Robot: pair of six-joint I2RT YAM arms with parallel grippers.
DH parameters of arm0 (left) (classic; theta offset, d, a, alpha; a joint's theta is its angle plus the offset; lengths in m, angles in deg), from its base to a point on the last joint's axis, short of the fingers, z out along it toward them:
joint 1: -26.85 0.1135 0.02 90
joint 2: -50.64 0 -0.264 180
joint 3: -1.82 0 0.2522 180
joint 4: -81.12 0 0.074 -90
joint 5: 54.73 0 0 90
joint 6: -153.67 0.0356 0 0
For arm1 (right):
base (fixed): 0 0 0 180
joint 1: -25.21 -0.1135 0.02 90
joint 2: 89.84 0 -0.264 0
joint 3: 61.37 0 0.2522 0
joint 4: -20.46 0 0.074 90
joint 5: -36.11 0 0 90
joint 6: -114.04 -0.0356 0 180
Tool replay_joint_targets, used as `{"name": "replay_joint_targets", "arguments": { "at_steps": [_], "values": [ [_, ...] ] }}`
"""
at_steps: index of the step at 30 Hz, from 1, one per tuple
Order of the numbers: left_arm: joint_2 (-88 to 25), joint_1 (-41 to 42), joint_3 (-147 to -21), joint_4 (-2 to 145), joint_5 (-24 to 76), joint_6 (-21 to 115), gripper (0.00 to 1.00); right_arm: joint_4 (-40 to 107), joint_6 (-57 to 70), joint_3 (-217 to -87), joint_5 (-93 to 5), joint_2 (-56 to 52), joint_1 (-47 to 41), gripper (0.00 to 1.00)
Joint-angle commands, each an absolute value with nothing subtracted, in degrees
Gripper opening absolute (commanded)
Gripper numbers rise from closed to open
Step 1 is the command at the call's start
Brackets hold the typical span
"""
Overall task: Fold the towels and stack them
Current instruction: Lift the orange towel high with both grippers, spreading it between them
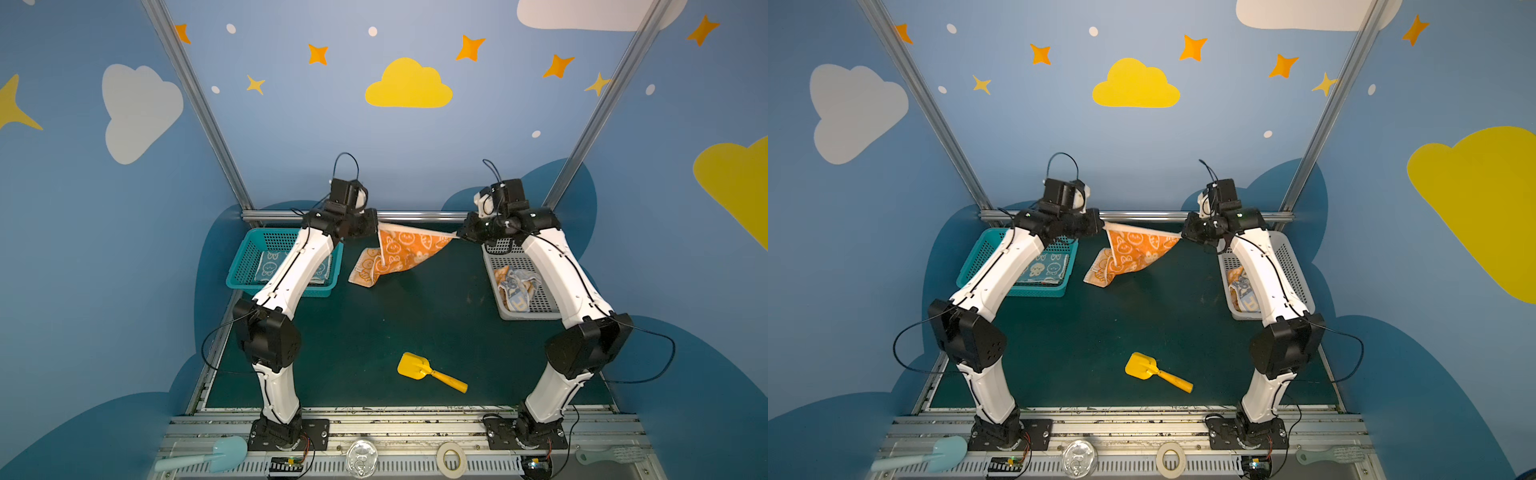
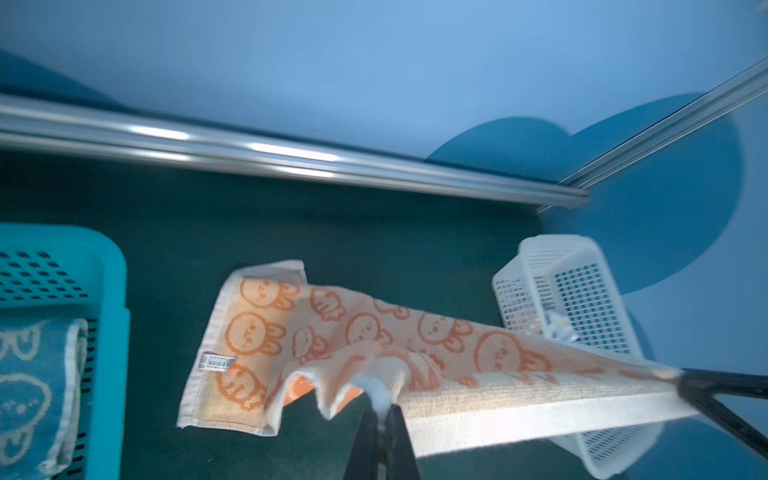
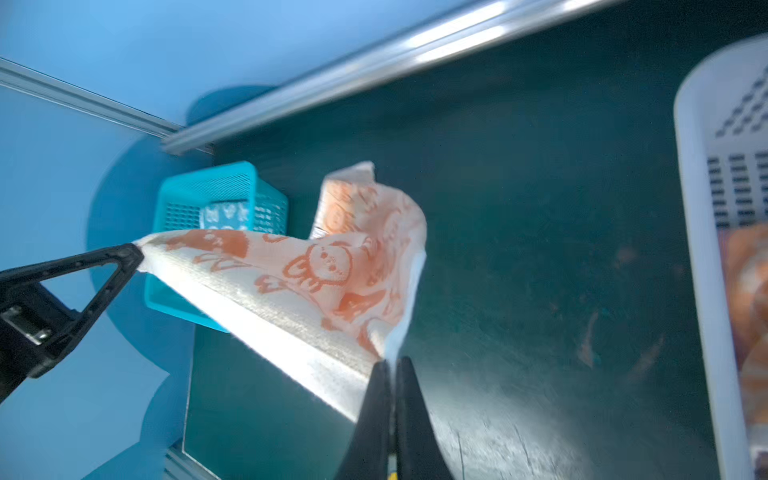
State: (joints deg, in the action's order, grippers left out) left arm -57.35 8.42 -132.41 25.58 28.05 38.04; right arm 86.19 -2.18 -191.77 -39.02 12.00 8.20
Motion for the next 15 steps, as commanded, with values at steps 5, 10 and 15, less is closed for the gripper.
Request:
{"name": "replay_joint_targets", "arguments": {
  "at_steps": [5,10,15],
  "values": [
    [-65.9,11.6,-169.2,5.4,28.0,39.5,0.03,85.1,-1.2,-199.7,-40.3,9.2,8.8,0.0],
    [-61.1,12.1,-171.1,5.5,28.0,39.3,0.03,89.6,1.8,-205.8,-39.0,7.4,8.6,0.0],
    [-48.1,10.9,-155.6,12.1,30.3,41.3,0.03,88.4,3.9,-202.1,-37.8,-0.5,8.3,0.0]
  ]
}}
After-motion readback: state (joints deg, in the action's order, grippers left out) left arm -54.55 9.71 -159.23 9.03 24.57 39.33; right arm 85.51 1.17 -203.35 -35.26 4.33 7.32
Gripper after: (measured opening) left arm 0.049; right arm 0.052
